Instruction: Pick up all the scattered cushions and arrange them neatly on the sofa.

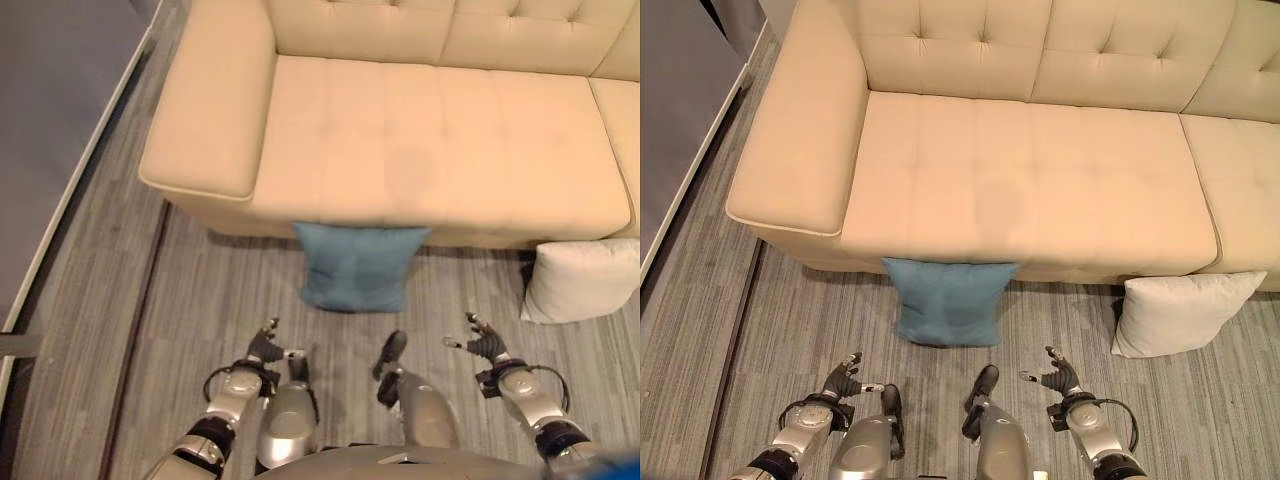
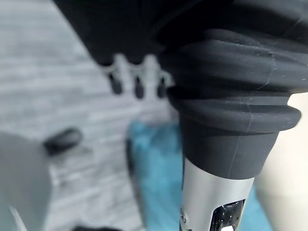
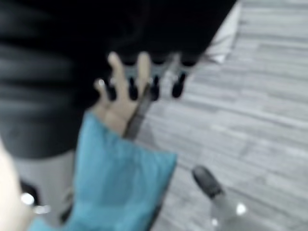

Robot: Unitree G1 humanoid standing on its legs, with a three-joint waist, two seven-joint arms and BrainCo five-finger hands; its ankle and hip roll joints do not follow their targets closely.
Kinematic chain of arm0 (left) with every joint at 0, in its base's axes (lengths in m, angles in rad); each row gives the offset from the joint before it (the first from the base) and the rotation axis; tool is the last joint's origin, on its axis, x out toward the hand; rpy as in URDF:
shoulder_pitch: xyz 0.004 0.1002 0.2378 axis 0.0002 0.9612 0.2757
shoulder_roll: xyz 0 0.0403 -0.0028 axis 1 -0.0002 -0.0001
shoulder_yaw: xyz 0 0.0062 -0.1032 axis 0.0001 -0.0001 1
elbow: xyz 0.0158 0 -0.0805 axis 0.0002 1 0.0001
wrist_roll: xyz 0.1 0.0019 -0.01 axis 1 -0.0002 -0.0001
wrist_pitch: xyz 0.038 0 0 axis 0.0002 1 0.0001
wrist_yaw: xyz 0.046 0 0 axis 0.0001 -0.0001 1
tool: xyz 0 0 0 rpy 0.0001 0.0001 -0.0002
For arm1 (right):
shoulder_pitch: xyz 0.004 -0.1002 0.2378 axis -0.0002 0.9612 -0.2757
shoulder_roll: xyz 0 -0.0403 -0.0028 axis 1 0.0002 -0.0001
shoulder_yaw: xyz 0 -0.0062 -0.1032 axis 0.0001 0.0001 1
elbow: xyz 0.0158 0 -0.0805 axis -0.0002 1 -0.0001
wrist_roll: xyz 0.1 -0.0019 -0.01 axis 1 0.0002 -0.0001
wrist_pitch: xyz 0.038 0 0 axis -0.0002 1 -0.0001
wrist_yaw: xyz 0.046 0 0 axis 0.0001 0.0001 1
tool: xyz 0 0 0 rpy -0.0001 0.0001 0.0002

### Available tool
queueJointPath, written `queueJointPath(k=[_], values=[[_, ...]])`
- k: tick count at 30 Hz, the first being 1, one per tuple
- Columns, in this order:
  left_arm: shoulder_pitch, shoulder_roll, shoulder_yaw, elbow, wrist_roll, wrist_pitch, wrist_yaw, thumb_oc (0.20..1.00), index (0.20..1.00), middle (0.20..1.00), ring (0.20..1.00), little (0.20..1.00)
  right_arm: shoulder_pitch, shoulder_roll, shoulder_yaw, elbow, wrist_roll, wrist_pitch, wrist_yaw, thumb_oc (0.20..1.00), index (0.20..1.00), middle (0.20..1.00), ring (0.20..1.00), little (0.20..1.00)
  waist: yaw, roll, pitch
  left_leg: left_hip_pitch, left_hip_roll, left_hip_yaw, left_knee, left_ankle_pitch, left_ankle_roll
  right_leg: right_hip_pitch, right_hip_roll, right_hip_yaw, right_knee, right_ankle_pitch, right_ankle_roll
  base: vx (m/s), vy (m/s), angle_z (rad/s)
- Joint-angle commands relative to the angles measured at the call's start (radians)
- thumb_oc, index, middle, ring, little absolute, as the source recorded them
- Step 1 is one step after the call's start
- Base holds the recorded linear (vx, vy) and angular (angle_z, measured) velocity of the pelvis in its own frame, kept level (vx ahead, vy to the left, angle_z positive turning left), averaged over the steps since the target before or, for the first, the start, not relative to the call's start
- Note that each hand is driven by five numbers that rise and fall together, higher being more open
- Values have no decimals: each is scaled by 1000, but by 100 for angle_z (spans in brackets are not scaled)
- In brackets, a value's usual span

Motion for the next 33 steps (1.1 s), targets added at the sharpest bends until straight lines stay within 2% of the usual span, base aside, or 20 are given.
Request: queueJointPath(k=[1,7,9,11,13,14,15,16,17,20,21,22,23,24,26,28,29,31,32,33], values=[[6,11,5,-9,-24,-17,-2,1000,1000,1000,1000,1000,-24,-15,18,-27,-9,-13,0,1000,1000,1000,1000,1000,22,31,-4,-27,3,-25,-56,115,-19,116,-129,-2,171,-59,172,68,113,-22],[14,25,22,4,-18,-13,2,1000,1000,1000,1000,1000,-20,-2,21,-14,-9,-12,8,1000,1000,1000,1000,1000,29,40,-16,21,-14,-2,-104,108,2,91,-138,-22,251,-44,187,89,109,-10],[15,31,38,16,-20,-11,6,1000,1000,1000,1000,1000,-23,-4,24,-8,-10,-11,14,1000,1000,1000,1000,1000,37,35,-24,50,-17,-2,-114,90,-14,76,-101,-51,197,-71,190,147,-53,-33],[21,35,49,11,-20,-12,6,1000,1000,1000,1000,1000,-21,-5,23,-4,-11,-11,14,1000,1000,1000,1000,1000,47,30,-29,38,-8,1,-82,79,-21,98,-98,-93,160,-80,184,89,-106,-21],[22,36,46,10,-15,-11,5,1000,1000,1000,1000,1000,-19,-8,25,-7,-12,-13,14,1000,1000,1000,1000,1000,44,27,-32,30,-2,-3,-54,76,-28,110,-72,-66,137,-97,171,42,-157,5],[29,28,51,17,-27,-15,2,1000,1000,1000,1000,1000,-14,-18,24,5,-12,-17,13,1000,1000,1000,1000,1000,47,21,-32,9,29,0,21,73,-61,144,-26,-57,94,-132,143,51,-204,18],[29,28,51,17,-27,-15,2,1000,1000,1000,1000,1000,-14,-18,24,5,-12,-17,13,1000,1000,1000,1000,1000,47,21,-32,10,29,0,22,73,-61,145,-26,-57,93,-132,143,64,-303,11],[33,18,46,24,-26,-14,-6,1000,1000,1000,1000,1000,-4,-29,15,-1,1,-23,9,1000,1000,1000,1000,1000,41,20,-24,-25,83,30,106,134,-110,191,7,-77,49,-154,113,12,-230,-10],[33,14,41,15,-35,-16,-9,1000,1000,1000,1000,1000,-1,-37,14,-2,6,-25,9,1000,1000,1000,1000,1000,45,22,-16,-49,113,20,154,167,-132,206,21,-91,34,-162,100,11,-237,17],[33,8,37,16,-43,-16,-11,1000,1000,1000,1000,1000,1,-45,22,3,2,-25,8,1000,1000,1000,1000,1000,53,30,-8,-69,117,-41,176,181,-139,228,45,-101,26,-185,79,7,-113,44],[41,1,40,19,-54,-15,-12,1000,1000,1000,1000,1000,8,-44,18,4,5,-24,6,1000,1000,1000,1000,1000,45,32,-15,-63,134,-24,117,187,-138,236,49,-110,21,-190,82,50,-49,-18],[42,1,40,19,-54,-15,-12,1000,1000,1000,1000,1000,8,-45,18,4,5,-23,6,1000,1000,1000,1000,1000,45,32,-15,-62,133,-24,114,188,-138,236,49,-110,21,-190,82,111,41,-3],[47,-6,47,24,-56,-14,-5,1000,1000,1000,1000,1000,12,-46,12,1,15,-26,2,1000,1000,1000,1000,1000,45,34,-29,-63,147,-33,4,209,-136,239,47,-103,13,-191,94,139,89,20],[47,-7,50,30,-52,-12,-3,1000,1000,1000,1000,1000,11,-46,11,-3,17,-28,1,1000,1000,1000,1000,1000,48,37,-34,-63,151,-50,-41,225,-136,242,50,-98,12,-194,99,139,88,16],[48,-7,54,34,-52,-11,-1,1000,1000,1000,1000,1000,13,-47,11,-7,16,-28,0,1000,1000,1000,1000,1000,49,40,-37,-65,155,-61,-84,253,-140,248,52,-94,12,-199,104,125,77,-15],[50,-6,60,32,-55,-8,0,1000,1000,1000,1000,1000,11,-44,11,-11,13,-26,0,1000,1000,1000,1000,1000,51,40,-45,-39,144,-78,-110,229,-125,240,41,-79,42,-210,113,138,144,-30],[46,-2,56,25,-56,-9,4,1000,1000,1000,1000,1000,6,-44,10,-18,11,-29,-3,1000,1000,1000,1000,1000,53,44,-40,-53,136,-80,-94,238,-109,225,27,-84,69,-191,109,67,183,-50],[35,5,49,22,-55,-11,5,1000,1000,1000,1000,1000,0,-44,7,-27,10,-24,-2,1000,1000,1000,1000,1000,51,36,-28,-59,118,-74,-67,220,-94,202,-17,-71,129,-184,115,94,234,-56],[29,16,45,0,-57,-16,8,1000,1000,1000,1000,1000,-3,-41,6,-35,2,-22,-2,1000,1000,1000,1000,1000,56,32,-25,-51,95,-56,-61,194,-73,186,-54,-66,160,-172,133,109,196,-29],[29,16,45,0,-57,-16,8,1000,1000,1000,1000,1000,-3,-40,6,-35,1,-22,-2,1000,1000,1000,1000,1000,56,31,-25,-50,94,-55,-61,193,-72,185,-54,-66,161,-172,133,138,224,-14]])
